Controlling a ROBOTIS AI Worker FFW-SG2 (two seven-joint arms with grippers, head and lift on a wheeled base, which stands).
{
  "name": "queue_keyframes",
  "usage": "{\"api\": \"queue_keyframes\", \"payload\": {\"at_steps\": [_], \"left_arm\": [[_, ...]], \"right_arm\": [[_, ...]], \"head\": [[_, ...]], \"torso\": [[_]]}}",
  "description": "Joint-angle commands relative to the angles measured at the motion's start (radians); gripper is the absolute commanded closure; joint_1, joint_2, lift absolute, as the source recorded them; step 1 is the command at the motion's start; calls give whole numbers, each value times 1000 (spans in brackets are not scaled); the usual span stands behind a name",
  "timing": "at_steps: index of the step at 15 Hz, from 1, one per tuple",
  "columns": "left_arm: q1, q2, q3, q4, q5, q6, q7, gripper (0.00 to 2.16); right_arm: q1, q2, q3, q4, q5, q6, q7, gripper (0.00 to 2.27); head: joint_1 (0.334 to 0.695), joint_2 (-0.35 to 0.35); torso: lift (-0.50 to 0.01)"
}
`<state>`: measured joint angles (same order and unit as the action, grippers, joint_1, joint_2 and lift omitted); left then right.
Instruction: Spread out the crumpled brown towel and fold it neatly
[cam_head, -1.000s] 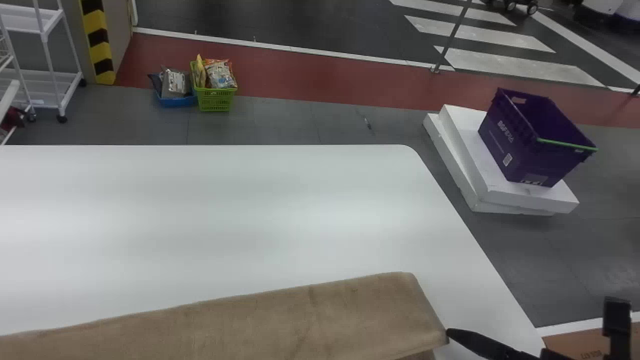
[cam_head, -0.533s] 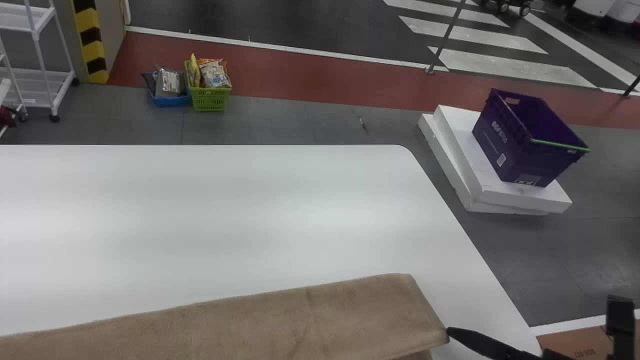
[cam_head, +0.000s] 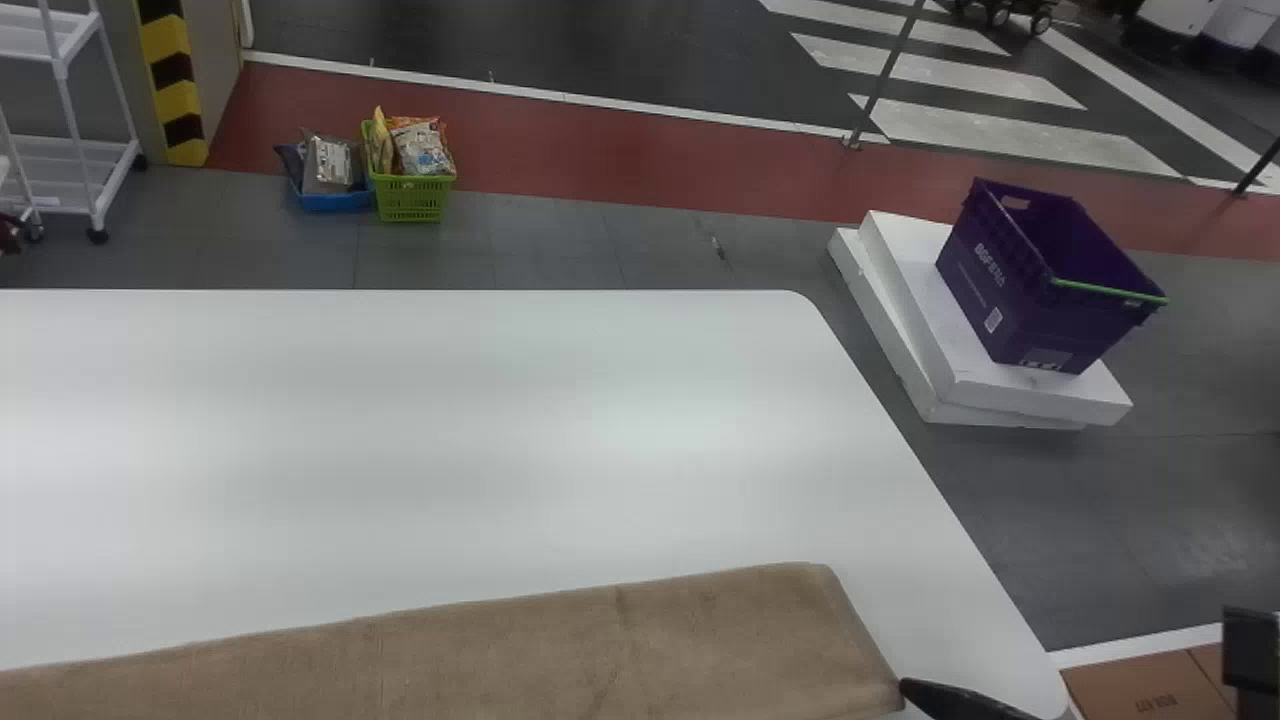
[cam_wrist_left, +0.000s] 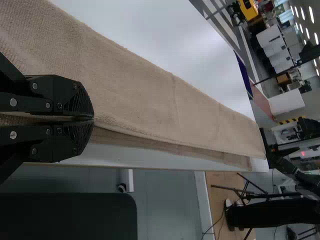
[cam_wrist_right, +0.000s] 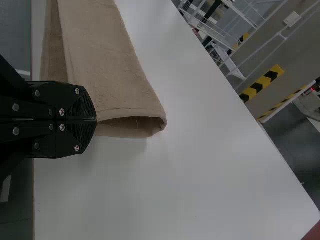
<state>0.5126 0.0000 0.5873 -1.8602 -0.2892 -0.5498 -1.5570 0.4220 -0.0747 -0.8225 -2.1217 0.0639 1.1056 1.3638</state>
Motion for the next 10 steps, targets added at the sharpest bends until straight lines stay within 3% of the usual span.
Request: {"api": "queue_keyframes", "payload": {"at_steps": [1,5,10], "left_arm": [[-2,-3,-1,4,-2,0,0,1058],[-5,-3,-3,7,-5,0,0,1058],[-5,-3,-3,10,-5,0,-5,1045]], "right_arm": [[17,7,13,0,25,-79,3,1322],[17,7,10,-6,7,-79,3,1322],[34,35,-1,-69,-18,-75,3,1322]], "head": [[695,-338],[695,-340],[695,-328]], "torso": [[-128],[-128],[-128]]}}
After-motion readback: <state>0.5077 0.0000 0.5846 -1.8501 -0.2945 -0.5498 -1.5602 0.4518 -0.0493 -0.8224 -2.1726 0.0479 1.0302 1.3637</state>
